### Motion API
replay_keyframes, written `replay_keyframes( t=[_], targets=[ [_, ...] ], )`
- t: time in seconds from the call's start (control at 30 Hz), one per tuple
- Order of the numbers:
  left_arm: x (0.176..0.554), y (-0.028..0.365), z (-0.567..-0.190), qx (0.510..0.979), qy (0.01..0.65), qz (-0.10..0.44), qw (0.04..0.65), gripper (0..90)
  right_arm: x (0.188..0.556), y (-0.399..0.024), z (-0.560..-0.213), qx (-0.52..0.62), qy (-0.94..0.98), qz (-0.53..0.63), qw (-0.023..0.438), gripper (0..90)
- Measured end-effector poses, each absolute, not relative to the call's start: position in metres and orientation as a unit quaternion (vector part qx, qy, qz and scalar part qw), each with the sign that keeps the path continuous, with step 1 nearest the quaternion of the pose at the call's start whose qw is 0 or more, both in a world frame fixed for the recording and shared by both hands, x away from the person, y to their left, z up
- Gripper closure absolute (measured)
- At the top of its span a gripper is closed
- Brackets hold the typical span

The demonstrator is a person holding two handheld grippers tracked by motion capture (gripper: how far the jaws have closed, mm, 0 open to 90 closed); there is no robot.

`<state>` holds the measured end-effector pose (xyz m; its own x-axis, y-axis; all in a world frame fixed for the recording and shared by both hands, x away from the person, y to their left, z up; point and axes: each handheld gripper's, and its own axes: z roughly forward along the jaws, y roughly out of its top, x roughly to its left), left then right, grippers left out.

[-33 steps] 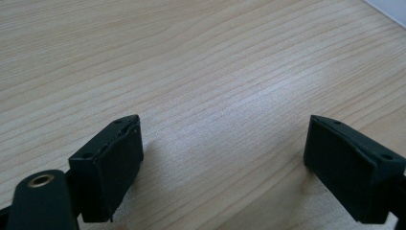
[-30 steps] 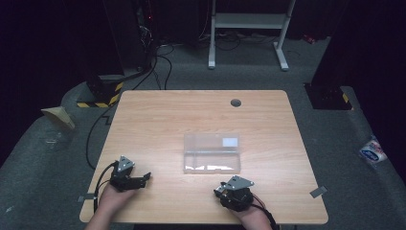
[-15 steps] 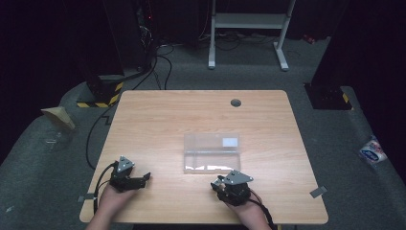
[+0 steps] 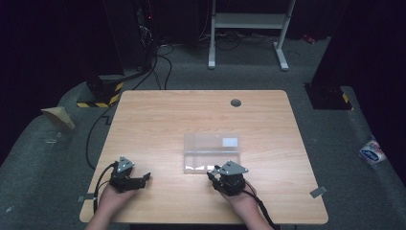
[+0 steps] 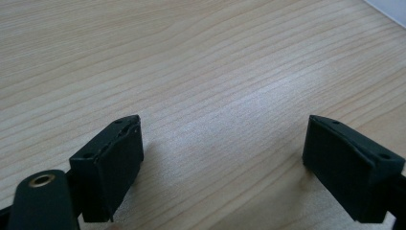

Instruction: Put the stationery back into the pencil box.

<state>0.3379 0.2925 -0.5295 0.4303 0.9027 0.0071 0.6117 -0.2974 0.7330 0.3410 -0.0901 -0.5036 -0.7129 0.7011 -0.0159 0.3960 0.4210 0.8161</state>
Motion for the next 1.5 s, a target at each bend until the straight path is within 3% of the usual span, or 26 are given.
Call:
replay_keyframes(
  t=[0.67,1.5],
  targets=[
    [0.337,0.292,-0.530,0.776,0.487,0.216,0.338,14.5,0.366,-0.058,-0.476,0.310,0.820,0.442,0.190,58.4],
    [0.336,0.292,-0.530,0.779,0.482,0.215,0.339,14.9,0.383,-0.019,-0.476,0.294,0.833,0.432,0.183,58.4]
  ],
)
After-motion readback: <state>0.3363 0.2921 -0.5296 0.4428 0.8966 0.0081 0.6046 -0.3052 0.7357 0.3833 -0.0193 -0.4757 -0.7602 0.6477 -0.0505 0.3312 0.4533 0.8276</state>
